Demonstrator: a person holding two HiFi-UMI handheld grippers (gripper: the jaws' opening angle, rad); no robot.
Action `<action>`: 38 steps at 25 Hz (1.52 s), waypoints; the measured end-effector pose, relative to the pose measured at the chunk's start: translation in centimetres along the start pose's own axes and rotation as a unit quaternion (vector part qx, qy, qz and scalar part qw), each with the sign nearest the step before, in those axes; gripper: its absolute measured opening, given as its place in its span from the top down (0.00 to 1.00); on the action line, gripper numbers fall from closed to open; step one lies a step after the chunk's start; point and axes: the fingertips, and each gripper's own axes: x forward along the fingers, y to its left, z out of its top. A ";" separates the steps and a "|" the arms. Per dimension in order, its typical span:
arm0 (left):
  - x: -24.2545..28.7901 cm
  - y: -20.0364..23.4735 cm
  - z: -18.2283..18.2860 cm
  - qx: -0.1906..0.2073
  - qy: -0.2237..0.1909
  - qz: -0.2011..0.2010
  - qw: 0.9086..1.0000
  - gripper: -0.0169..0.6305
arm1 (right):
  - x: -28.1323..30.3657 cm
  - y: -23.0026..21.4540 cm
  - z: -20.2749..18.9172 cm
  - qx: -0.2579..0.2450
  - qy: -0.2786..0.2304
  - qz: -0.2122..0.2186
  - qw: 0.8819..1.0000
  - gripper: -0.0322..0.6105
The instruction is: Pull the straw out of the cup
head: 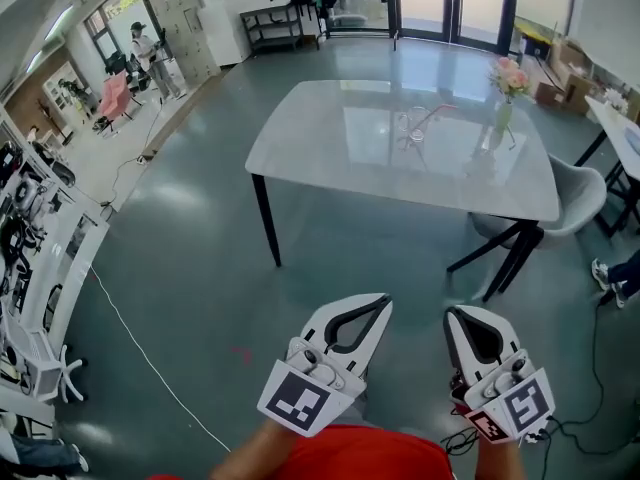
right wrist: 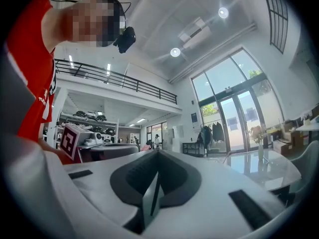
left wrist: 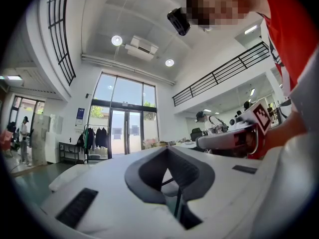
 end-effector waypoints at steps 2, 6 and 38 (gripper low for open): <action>1.1 2.8 -0.1 -0.001 0.001 -0.004 1.000 0.95 | 2.7 -1.0 0.0 -0.002 0.002 -0.003 1.000 0.94; 3.6 8.2 -0.4 -0.003 -0.002 -0.012 1.000 0.95 | 7.9 -3.3 0.1 -0.002 0.000 -0.013 1.000 0.94; 29.1 25.6 -3.1 -0.021 0.012 -0.005 1.000 0.95 | 25.6 -28.1 -0.4 0.001 0.004 -0.034 0.999 0.94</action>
